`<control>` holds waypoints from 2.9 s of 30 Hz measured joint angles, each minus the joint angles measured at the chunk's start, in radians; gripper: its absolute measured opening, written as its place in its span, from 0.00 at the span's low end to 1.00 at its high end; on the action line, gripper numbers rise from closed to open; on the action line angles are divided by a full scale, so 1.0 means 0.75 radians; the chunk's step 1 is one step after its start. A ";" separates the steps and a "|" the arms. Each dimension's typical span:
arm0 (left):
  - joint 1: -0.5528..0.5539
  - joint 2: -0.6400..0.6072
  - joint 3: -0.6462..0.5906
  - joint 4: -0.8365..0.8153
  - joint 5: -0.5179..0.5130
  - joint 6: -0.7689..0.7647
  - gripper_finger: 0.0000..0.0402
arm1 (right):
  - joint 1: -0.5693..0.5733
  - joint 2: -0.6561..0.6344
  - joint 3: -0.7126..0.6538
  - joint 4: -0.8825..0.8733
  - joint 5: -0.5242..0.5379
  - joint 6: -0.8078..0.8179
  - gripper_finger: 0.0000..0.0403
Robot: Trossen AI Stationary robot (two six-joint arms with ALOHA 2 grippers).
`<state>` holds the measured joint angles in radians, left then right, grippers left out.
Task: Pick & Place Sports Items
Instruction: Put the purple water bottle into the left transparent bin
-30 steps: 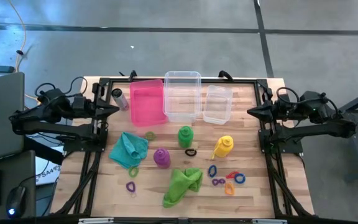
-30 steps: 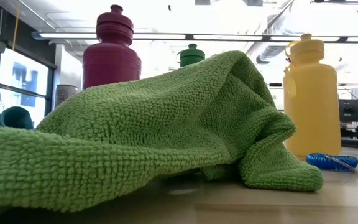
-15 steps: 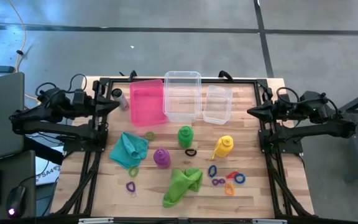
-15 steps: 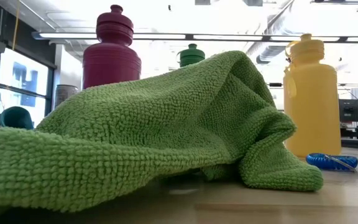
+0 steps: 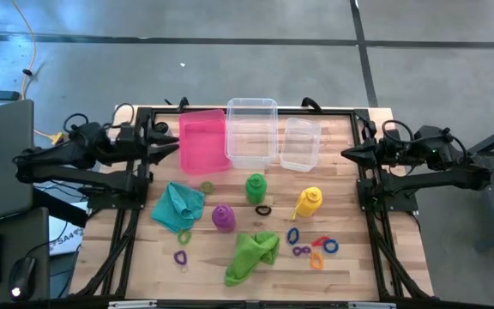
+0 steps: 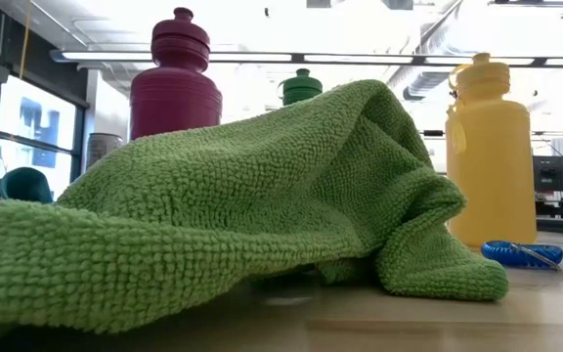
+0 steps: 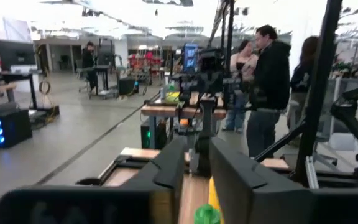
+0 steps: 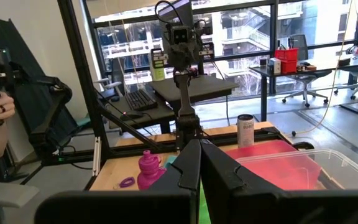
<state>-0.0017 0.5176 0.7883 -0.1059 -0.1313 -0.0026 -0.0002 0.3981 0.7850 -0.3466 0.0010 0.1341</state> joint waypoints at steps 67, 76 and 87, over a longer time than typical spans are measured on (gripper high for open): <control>-0.395 0.761 0.038 -0.178 0.069 -0.218 0.94 | 0.000 0.000 0.000 -0.062 -0.006 0.002 0.00; -0.395 0.828 0.038 -0.179 0.075 -0.233 0.94 | 0.000 0.000 0.000 -0.062 -0.006 0.002 0.00; -0.395 0.914 0.038 -0.128 0.076 -0.259 0.94 | 0.000 0.000 0.000 -0.062 -0.007 0.002 0.00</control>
<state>-0.2976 1.2034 0.8169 -0.2022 -0.0742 -0.1970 -0.0002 0.3983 0.7851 -0.3929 -0.0040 0.1352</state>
